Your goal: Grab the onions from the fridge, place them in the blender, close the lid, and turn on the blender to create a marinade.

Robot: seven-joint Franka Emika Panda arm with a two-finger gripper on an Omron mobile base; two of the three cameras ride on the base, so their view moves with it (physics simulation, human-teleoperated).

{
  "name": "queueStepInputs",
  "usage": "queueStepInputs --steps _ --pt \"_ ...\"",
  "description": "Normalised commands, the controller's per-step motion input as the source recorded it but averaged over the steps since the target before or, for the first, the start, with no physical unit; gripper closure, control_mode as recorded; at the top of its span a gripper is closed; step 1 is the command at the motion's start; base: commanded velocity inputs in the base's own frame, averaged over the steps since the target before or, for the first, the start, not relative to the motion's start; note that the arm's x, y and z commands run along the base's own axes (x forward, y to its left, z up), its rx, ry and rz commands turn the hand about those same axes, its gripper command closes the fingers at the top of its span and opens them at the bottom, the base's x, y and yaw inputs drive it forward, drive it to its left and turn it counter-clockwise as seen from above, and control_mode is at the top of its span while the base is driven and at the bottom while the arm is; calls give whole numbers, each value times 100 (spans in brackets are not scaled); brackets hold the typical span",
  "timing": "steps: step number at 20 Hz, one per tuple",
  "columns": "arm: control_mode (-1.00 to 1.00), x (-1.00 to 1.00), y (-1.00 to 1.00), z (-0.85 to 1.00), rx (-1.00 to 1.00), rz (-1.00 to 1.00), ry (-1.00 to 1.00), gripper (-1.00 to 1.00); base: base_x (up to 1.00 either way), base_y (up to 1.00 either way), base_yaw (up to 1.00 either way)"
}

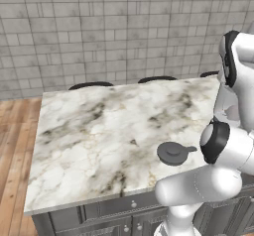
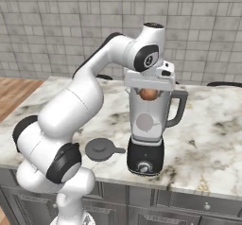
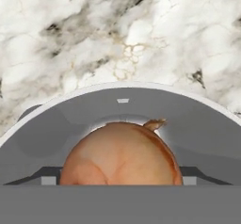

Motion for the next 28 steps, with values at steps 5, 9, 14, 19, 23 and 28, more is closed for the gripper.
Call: queueStepInputs --steps 5,9,14,19,23,28 --pt "-100 6 -1 -49 -1 0 0 -100 0 0 0" --pt "-100 0 -2 -7 0 0 0 -100 0 0 0" --pt "-100 0 0 4 -2 0 0 -100 0 0 0" --pt "-100 -11 0 42 -7 0 -9 -100 0 0 0" --pt "-100 -44 0 63 -9 0 -21 -100 0 0 0" --pt "-100 -97 70 40 -13 1 -30 -100 0 0 0"
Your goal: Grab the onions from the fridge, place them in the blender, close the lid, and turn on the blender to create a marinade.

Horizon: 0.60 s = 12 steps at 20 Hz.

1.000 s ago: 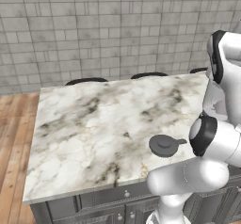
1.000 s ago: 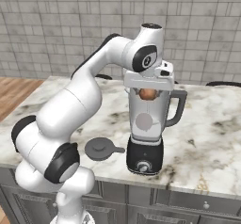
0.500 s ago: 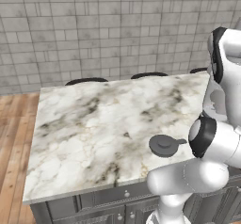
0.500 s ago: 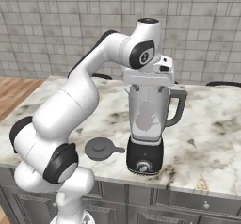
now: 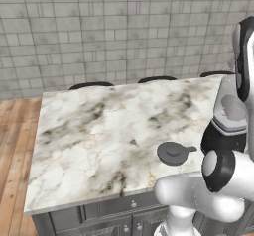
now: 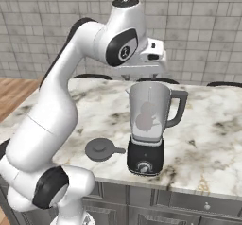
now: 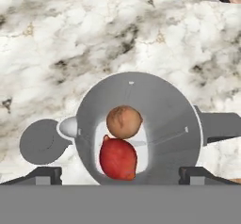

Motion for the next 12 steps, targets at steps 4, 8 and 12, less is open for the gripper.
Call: queueStepInputs --steps 4,8,12 --pt "-100 -84 100 -3 -13 4 -8 -100 0 0 0" --pt "-100 -71 100 -17 -4 3 0 -100 0 0 0" --pt "-100 -52 100 -32 -4 2 1 -100 0 0 0"
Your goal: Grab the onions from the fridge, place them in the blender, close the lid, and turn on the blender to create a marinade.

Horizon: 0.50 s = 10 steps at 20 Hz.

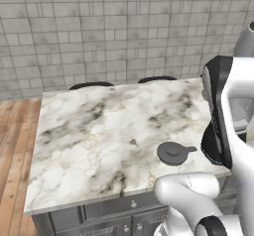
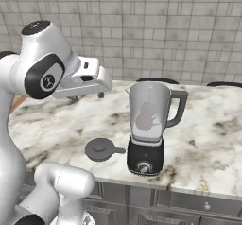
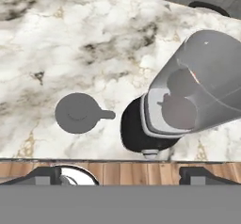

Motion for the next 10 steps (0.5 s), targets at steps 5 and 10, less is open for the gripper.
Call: queueStepInputs --steps 5,10 --pt "-100 -21 94 -35 -3 3 6 -100 0 0 0" --pt "-100 0 58 -32 -1 1 2 -100 0 0 0"
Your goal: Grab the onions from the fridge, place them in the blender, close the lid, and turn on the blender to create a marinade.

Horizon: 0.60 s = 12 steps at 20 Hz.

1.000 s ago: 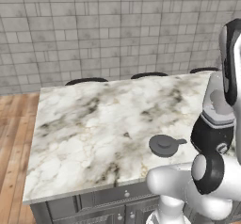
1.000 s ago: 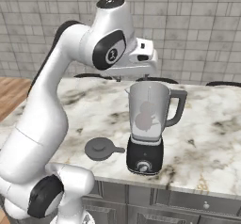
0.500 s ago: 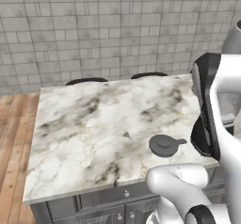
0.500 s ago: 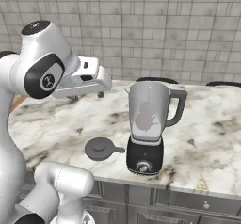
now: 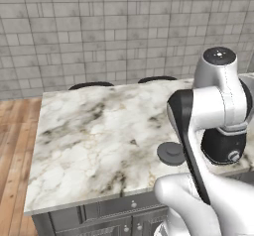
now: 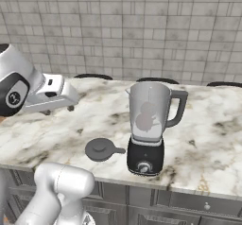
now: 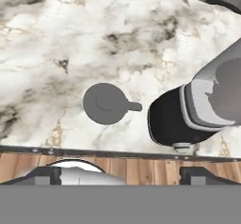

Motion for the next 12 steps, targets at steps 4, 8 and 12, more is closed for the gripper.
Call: queueStepInputs --steps 4,8,12 --pt "-100 0 15 -10 1 -33 0 -100 0 0 0" --pt "-100 3 -34 -19 12 -55 0 -100 0 0 0" --pt "-100 2 -60 -42 21 -54 0 -100 0 0 0"
